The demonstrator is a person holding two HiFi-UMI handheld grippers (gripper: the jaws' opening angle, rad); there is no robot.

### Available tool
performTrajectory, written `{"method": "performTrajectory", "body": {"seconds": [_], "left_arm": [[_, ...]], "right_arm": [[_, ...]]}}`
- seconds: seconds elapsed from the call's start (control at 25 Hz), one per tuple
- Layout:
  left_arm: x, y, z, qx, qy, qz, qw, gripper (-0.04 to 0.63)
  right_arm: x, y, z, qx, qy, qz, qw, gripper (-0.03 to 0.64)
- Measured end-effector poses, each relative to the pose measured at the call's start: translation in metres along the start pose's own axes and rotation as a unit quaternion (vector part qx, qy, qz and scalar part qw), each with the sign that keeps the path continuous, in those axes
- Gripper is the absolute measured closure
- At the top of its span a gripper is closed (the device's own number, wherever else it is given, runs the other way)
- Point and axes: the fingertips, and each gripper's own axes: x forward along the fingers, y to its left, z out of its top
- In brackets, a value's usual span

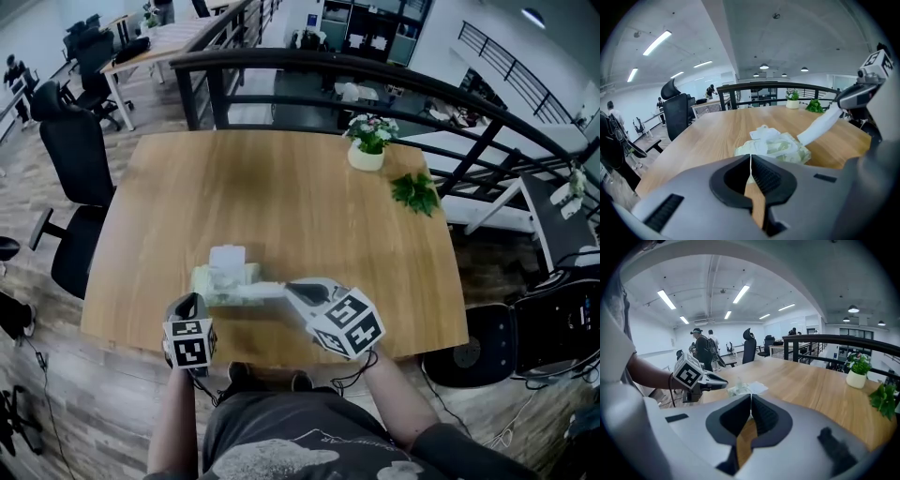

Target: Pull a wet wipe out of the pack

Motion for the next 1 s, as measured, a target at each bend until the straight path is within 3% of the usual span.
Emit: {"method": "performTrajectory", "body": {"seconds": [0.44, 0.72, 1.0], "left_arm": [[-0.076, -0.069, -0.005, -0.064, -0.064, -0.003, 0.9959, 0.58], [-0.108, -0.08, -0.006, -0.086, -0.094, 0.001, 0.9918, 0.58], [-0.155, -0.081, -0.034, -0.112, -0.107, 0.013, 0.9879, 0.58]], "right_arm": [[-0.017, 0.031, -0.032, -0.027, 0.001, 0.068, 0.997, 0.589], [-0.025, 0.047, -0.038, -0.044, -0.004, 0.084, 0.995, 0.589], [-0.039, 0.079, -0.049, -0.057, -0.004, 0.083, 0.995, 0.589]]}}
